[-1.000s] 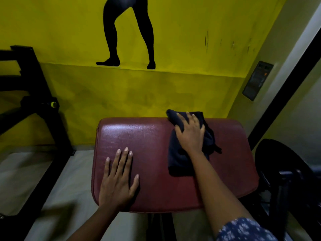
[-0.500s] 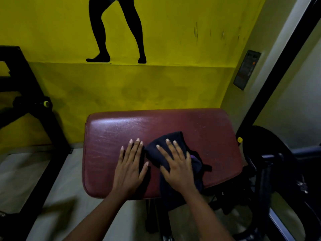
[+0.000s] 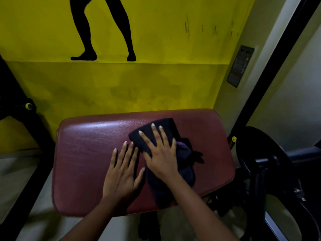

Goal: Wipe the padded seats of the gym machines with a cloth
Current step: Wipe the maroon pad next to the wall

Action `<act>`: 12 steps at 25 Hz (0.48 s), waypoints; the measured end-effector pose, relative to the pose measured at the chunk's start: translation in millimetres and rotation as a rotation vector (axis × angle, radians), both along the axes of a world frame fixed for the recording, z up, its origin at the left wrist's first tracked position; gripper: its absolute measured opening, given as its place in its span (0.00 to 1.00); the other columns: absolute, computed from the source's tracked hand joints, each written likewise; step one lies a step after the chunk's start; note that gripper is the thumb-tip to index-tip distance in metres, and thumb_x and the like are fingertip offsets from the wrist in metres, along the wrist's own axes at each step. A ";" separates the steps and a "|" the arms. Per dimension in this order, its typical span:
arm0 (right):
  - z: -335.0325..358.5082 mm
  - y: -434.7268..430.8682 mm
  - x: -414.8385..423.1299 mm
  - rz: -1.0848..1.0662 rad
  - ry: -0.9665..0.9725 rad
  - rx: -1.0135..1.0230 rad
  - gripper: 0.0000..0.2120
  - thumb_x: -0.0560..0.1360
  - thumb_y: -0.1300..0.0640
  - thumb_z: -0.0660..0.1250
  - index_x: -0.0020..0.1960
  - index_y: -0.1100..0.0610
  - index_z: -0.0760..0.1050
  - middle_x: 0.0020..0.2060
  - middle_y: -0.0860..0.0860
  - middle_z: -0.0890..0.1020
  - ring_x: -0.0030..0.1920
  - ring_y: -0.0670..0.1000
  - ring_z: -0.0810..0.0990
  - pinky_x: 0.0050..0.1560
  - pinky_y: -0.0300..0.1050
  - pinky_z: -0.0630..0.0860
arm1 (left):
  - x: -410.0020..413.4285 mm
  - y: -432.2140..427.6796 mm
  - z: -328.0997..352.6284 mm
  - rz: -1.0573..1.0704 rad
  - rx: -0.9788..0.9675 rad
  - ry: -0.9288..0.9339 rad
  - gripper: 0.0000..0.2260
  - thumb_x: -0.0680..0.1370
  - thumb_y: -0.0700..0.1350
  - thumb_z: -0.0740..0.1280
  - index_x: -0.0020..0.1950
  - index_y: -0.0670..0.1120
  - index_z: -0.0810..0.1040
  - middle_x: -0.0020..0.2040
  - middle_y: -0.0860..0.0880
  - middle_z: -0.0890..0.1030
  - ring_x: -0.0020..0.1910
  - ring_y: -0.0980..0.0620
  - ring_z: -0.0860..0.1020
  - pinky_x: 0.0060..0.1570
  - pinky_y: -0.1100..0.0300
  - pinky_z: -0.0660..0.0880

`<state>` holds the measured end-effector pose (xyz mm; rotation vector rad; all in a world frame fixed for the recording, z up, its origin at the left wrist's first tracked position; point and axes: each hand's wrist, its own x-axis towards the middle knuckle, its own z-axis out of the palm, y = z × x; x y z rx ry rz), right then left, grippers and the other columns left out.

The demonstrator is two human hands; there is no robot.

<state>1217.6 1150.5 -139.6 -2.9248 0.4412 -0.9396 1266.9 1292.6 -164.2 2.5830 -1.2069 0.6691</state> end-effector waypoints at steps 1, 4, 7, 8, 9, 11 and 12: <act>11.6 -6.6 14.3 0.051 0.018 -0.021 0.28 0.72 0.45 0.54 0.73 0.40 0.58 0.75 0.50 0.60 0.74 0.53 0.56 0.64 0.65 0.63 | -0.3 0.4 -0.3 -0.005 -0.001 -0.005 0.30 0.78 0.57 0.51 0.76 0.42 0.57 0.77 0.45 0.57 0.77 0.48 0.52 0.73 0.45 0.50; 43.7 -54.2 37.6 0.050 0.105 0.027 0.28 0.73 0.42 0.52 0.73 0.39 0.58 0.75 0.48 0.60 0.75 0.51 0.55 0.68 0.63 0.55 | 0.2 2.8 1.2 -0.012 0.020 -0.010 0.30 0.78 0.57 0.52 0.76 0.43 0.57 0.77 0.45 0.57 0.77 0.47 0.52 0.73 0.45 0.51; 53.5 -112.2 24.9 -0.107 0.097 0.108 0.25 0.76 0.43 0.57 0.73 0.42 0.60 0.74 0.48 0.61 0.75 0.51 0.55 0.70 0.62 0.52 | -0.3 2.4 1.9 0.001 0.033 -0.001 0.30 0.77 0.58 0.52 0.76 0.44 0.57 0.78 0.46 0.56 0.77 0.48 0.52 0.73 0.45 0.51; 53.8 -130.9 12.1 -0.169 0.079 0.147 0.25 0.77 0.44 0.58 0.73 0.43 0.60 0.74 0.48 0.61 0.75 0.51 0.55 0.70 0.62 0.52 | -1.2 2.3 2.3 0.003 0.034 -0.001 0.30 0.77 0.58 0.51 0.76 0.44 0.57 0.78 0.46 0.56 0.77 0.48 0.52 0.74 0.45 0.51; 52.1 -145.2 -3.6 -0.225 0.056 0.187 0.25 0.77 0.44 0.58 0.73 0.43 0.59 0.75 0.48 0.59 0.75 0.51 0.54 0.70 0.62 0.52 | -1.6 2.3 3.1 0.001 0.033 0.002 0.30 0.78 0.58 0.51 0.77 0.44 0.56 0.78 0.46 0.55 0.77 0.48 0.52 0.74 0.45 0.50; 40.6 -147.9 -34.3 -0.305 0.029 0.256 0.27 0.78 0.43 0.57 0.74 0.42 0.55 0.76 0.48 0.54 0.76 0.52 0.50 0.70 0.65 0.51 | -2.8 2.2 5.1 0.002 0.035 0.011 0.30 0.78 0.58 0.51 0.77 0.44 0.55 0.78 0.46 0.55 0.77 0.48 0.51 0.74 0.46 0.48; 28.5 -133.2 -45.5 -0.336 0.017 0.277 0.28 0.78 0.42 0.57 0.75 0.41 0.52 0.76 0.48 0.52 0.76 0.52 0.48 0.70 0.66 0.51 | -3.0 2.1 5.5 0.009 0.041 0.022 0.30 0.78 0.58 0.50 0.77 0.44 0.55 0.78 0.46 0.55 0.77 0.48 0.50 0.74 0.46 0.47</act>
